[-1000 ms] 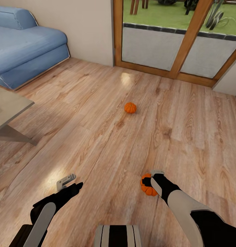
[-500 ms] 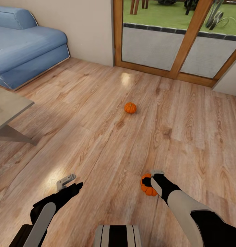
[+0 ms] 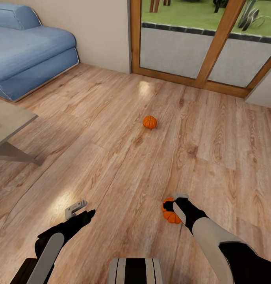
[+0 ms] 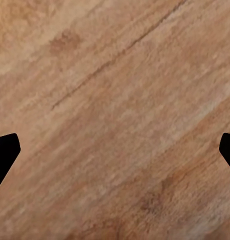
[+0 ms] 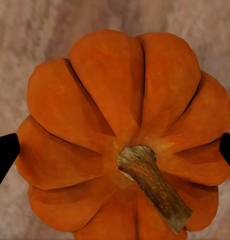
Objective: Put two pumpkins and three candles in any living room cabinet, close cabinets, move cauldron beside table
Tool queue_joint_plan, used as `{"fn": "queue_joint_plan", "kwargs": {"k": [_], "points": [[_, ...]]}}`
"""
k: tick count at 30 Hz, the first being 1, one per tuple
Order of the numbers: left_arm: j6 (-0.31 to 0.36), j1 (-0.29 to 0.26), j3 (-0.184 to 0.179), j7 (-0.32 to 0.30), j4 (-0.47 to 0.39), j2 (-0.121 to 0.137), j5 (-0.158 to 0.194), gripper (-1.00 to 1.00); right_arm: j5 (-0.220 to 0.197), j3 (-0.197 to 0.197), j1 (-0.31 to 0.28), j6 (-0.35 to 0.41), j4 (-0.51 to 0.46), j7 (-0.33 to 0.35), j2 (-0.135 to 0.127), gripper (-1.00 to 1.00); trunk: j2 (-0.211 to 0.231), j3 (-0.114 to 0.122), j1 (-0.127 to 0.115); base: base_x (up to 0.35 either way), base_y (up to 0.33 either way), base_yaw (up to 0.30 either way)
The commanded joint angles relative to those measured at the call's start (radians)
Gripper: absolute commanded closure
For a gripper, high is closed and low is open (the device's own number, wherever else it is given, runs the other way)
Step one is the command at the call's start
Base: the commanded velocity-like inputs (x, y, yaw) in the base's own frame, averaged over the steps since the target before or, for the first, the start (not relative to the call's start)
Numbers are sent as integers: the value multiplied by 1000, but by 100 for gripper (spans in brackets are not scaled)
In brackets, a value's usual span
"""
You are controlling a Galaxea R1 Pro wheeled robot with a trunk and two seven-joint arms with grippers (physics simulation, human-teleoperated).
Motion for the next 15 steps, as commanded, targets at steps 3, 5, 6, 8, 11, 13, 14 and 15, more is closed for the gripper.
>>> {"fn": "queue_joint_plan", "kwargs": {"k": [3, 5, 6, 8, 11, 13, 14, 15], "points": [[1, -1, -2, 10, -1, 1, 10, -100, -21, 7, 1, 1, 45, -7, 0, -100, 0, -1, 1, 0, 0, 0], [1, -1, -2, 10, -1, 1, 10, -100, -21, 7, 1, 1, 45, -7, -1, -100, 0, -1, 1, 0, 0, 0], [1, -1, -2, 10, -1, 1, 10, -100, -21, 7, 1, 1, 45, -7, -2, -100, 0, -1, 1, 0, 0, 0], [2, -1, -2, 10, -1, 1, 10, -100, -21, 7, 1, 1, 45, -7, -2, -100, 0, -1, 1, 0, 0, 0], [2, -1, -2, 10, -1, 1, 10, -100, -21, 7, 1, 2, 45, -7, -2, -100, 0, -1, 1, 0, 0, 0], [2, -1, -2, 10, -1, 1, 10, -100, -21, 7, 1, 2, 45, -7, -2, -100, 0, -1, 1, 0, 0, 0], [2, -1, -2, 10, -1, 1, 10, -100, -21, 8, 1, 3, 45, -7, -2, -100, 0, -1, 1, 0, 0, 0], [2, -1, -2, 10, -1, 1, 10, -100, -21, 7, 1, 3, 45, -7, -2, -100, 0, -1, 1, 0, 0, 0]]}}
